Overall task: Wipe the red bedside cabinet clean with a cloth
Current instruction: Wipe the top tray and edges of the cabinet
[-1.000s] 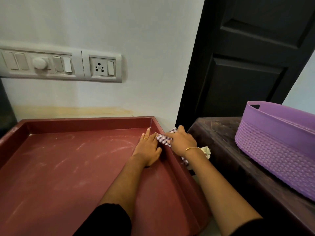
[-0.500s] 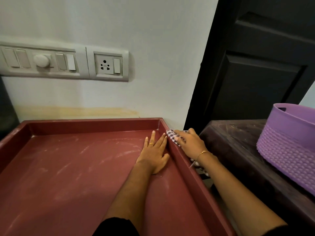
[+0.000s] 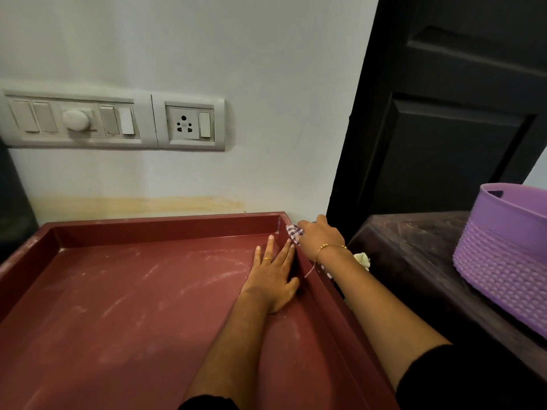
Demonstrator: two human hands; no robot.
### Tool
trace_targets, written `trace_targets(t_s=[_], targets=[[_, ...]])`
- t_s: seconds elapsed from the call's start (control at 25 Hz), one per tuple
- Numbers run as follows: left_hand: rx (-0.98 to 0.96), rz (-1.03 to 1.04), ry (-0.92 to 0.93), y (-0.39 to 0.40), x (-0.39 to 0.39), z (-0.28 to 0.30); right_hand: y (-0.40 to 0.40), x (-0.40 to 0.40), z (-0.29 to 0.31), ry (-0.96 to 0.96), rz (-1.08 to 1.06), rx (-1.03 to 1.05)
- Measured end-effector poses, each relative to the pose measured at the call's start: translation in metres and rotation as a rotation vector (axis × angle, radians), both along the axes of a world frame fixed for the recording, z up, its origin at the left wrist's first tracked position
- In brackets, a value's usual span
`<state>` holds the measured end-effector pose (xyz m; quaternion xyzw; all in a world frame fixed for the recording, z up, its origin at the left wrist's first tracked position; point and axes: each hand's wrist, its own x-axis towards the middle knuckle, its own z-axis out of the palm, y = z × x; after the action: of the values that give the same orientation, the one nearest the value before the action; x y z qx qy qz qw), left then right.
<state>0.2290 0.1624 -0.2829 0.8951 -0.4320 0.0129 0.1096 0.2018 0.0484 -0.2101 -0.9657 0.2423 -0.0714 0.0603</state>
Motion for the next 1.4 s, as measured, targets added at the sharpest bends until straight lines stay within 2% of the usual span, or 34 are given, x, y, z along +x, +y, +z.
trace_targets(t_s=[0.2,0.36,0.44,0.68,0.92,1.12,1.28,1.4], targets=[[0.001,0.007,-0.003,-0.001,0.001,-0.001,-0.010,-0.009,0.000,0.002,0.155,-0.028],[-0.024,-0.004,-0.018,0.000,-0.001,0.000,-0.011,0.001,-0.002,-0.024,0.026,0.114],[-0.021,-0.004,-0.009,0.000,-0.001,0.002,-0.009,-0.001,-0.001,-0.023,-0.011,0.113],[-0.009,-0.004,-0.012,0.000,-0.001,0.001,-0.013,-0.005,0.004,0.009,0.112,0.056],[-0.029,-0.023,-0.002,0.000,-0.001,0.000,-0.002,0.014,0.000,-0.016,-0.077,0.097],[-0.016,-0.025,-0.004,-0.002,0.000,0.002,-0.009,0.006,0.005,-0.014,0.125,-0.010],[-0.036,-0.029,0.011,0.000,-0.001,0.000,-0.003,0.024,0.002,-0.003,-0.054,0.067],[-0.099,-0.006,0.127,0.002,0.002,0.006,0.001,0.030,0.002,0.013,-0.174,0.073]])
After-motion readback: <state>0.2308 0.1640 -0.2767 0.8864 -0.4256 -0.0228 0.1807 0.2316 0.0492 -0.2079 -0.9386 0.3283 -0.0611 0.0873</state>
